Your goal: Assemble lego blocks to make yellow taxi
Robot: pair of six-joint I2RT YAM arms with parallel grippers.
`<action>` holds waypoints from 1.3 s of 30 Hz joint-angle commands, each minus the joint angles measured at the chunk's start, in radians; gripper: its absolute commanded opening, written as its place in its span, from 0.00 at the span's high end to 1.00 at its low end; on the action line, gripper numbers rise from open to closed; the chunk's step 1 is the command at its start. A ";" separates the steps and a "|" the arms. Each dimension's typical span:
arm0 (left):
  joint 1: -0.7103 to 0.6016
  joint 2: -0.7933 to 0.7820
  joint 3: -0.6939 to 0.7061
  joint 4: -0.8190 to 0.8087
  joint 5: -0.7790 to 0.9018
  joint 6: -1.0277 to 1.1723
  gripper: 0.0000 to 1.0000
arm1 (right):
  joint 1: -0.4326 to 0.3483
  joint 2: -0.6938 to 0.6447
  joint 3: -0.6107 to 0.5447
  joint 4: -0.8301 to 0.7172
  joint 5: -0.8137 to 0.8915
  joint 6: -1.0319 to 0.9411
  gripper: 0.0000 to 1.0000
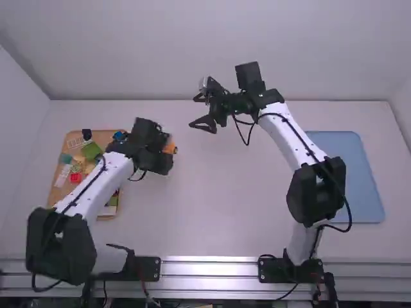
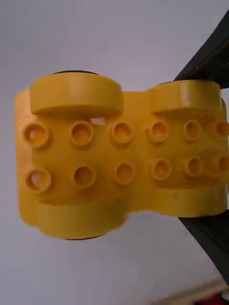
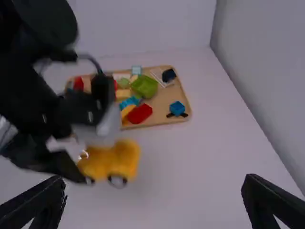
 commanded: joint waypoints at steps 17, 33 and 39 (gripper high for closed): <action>-0.315 0.280 -0.007 0.117 0.061 0.796 0.73 | -0.069 -0.037 0.023 -0.004 -0.267 0.007 0.01; -0.342 0.383 -0.008 0.131 0.003 0.922 0.54 | -0.056 -0.037 0.023 -0.012 -0.267 0.010 0.01; -0.343 0.367 0.006 0.183 -0.095 0.811 0.01 | -0.046 -0.037 0.023 -0.005 -0.264 0.010 0.01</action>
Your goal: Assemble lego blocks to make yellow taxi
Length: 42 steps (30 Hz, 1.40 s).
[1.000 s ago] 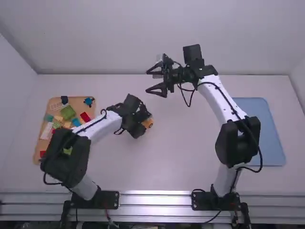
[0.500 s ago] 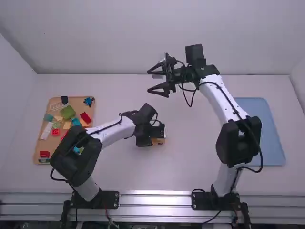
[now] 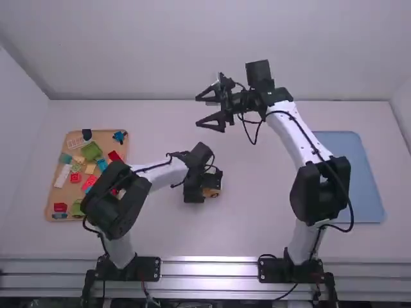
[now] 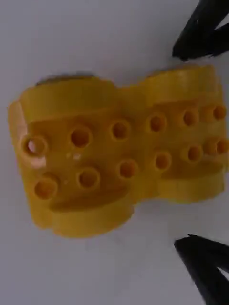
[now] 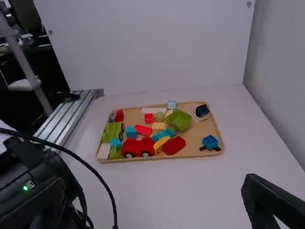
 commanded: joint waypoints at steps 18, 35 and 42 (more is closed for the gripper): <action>0.408 -0.289 0.091 -0.260 0.221 -0.504 0.01 | 0.014 -0.036 0.023 0.003 -0.006 0.003 0.01; 0.986 -0.521 0.091 -0.435 -0.031 -1.564 0.01 | 0.084 -0.036 0.023 0.055 0.029 0.003 0.01; 1.172 -0.566 0.091 -0.529 -0.314 -1.818 0.01 | 0.094 -0.036 0.023 0.058 0.028 0.003 0.01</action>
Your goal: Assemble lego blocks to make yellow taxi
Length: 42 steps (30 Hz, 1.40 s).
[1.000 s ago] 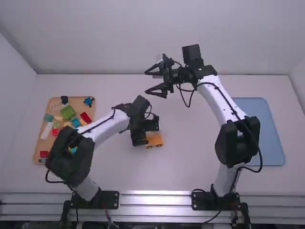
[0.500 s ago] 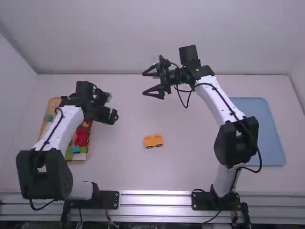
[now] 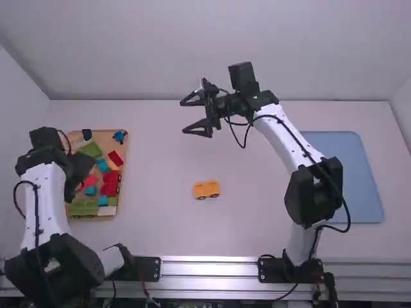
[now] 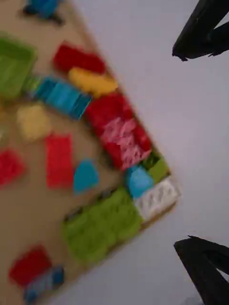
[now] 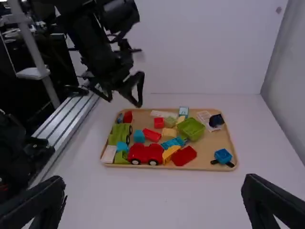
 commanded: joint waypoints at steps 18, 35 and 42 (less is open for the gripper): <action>0.180 0.204 0.210 0.022 0.112 0.163 0.01 | -0.004 -0.036 0.023 0.029 -0.006 0.004 0.01; -0.018 0.602 0.594 -0.124 0.117 0.846 0.25 | -0.002 -0.036 0.023 0.029 0.016 -0.026 0.01; -0.077 0.629 0.557 -0.084 0.005 0.996 0.36 | -0.005 -0.036 0.023 0.029 0.016 -0.026 0.01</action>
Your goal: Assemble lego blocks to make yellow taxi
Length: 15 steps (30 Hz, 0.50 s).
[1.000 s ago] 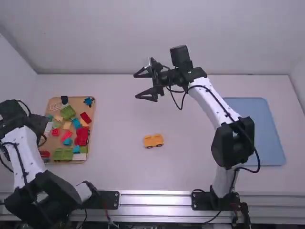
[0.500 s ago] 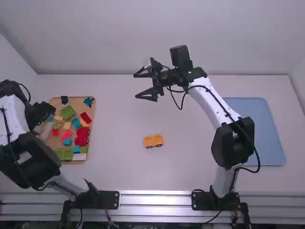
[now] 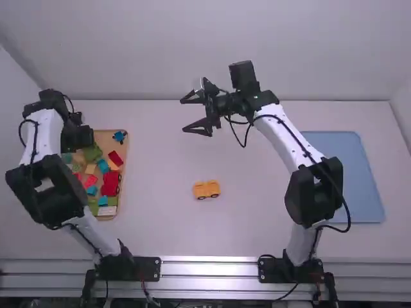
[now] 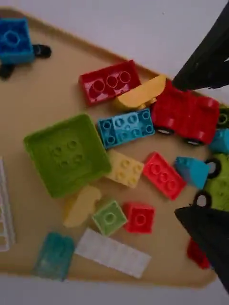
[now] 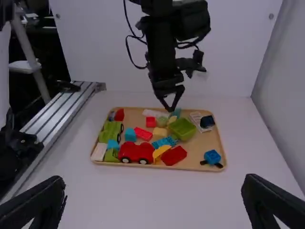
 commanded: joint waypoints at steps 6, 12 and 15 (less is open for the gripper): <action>0.041 0.019 -0.116 0.082 -0.055 0.151 0.42 | -0.003 -0.036 0.023 0.003 -0.005 -0.002 0.01; 0.099 0.019 -0.205 0.171 0.024 0.148 0.44 | -0.003 -0.036 0.023 0.003 -0.005 -0.002 0.01; 0.124 0.019 -0.251 0.216 0.060 0.149 0.44 | -0.003 -0.036 0.023 0.011 -0.005 -0.001 0.01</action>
